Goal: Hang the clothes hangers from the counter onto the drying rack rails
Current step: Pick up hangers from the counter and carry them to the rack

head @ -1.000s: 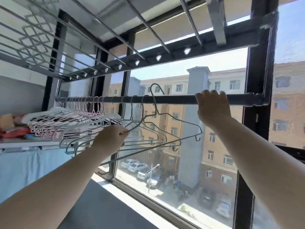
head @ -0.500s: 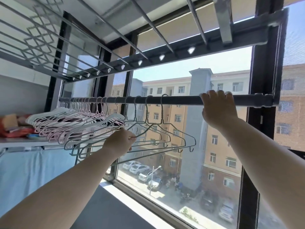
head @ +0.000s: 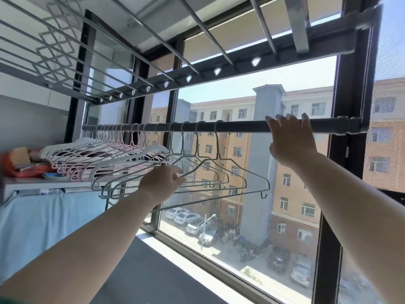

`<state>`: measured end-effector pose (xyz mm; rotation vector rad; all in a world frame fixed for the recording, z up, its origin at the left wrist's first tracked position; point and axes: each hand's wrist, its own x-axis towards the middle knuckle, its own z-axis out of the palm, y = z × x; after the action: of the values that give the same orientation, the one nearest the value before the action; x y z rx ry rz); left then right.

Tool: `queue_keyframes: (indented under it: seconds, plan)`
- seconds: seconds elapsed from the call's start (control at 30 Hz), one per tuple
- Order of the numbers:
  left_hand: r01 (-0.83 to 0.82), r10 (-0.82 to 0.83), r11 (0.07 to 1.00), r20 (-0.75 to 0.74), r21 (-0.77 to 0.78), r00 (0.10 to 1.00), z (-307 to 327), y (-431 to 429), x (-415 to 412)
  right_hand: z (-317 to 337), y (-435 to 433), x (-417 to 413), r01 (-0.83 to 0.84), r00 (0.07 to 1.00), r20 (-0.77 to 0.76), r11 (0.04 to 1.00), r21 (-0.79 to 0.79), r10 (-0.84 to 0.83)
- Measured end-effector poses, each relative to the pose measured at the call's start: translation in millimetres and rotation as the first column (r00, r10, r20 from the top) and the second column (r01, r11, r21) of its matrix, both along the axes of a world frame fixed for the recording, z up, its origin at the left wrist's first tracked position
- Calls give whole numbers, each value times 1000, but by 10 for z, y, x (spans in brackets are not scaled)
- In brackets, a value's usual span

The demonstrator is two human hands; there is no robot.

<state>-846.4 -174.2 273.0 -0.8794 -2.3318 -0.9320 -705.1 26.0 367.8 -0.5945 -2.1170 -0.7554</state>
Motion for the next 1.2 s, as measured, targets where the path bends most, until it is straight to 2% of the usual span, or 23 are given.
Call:
queue_keyframes:
  seconds: [0.27,0.37,0.5,0.6,0.77,0.93,1.07,1.2]
  plan:
    - [40,-14,995,-283,87,959,-13,-105,413,-196,-194,326,-19,1000,-12,1000,-20,19]
    - [136,-105,987,-309,82,945,-36,-77,703,-267,-281,627,24,1000,-8,999,-22,-24]
    - [279,-269,960,-312,-14,911,-206,-80,1121,-443,-401,1159,128,991,-30,988,-90,-131]
    - [372,-377,926,-243,-68,894,-386,-148,1451,-674,-515,1610,216,974,-24,958,-189,-225]
    - [527,-536,835,-13,-157,844,-781,-262,2020,-1227,-687,2395,318,944,39,871,-374,-327]
    - [652,-623,749,213,-113,753,-1187,-111,2668,-1849,-841,3350,467,883,205,754,-462,-422]
    - [742,-689,653,289,-151,665,-1446,63,3187,-2153,-981,4261,639,762,337,557,-531,-553]
    - [817,-758,569,325,-93,566,-1467,367,3731,-2408,-1154,5189,682,679,346,382,-623,-648]
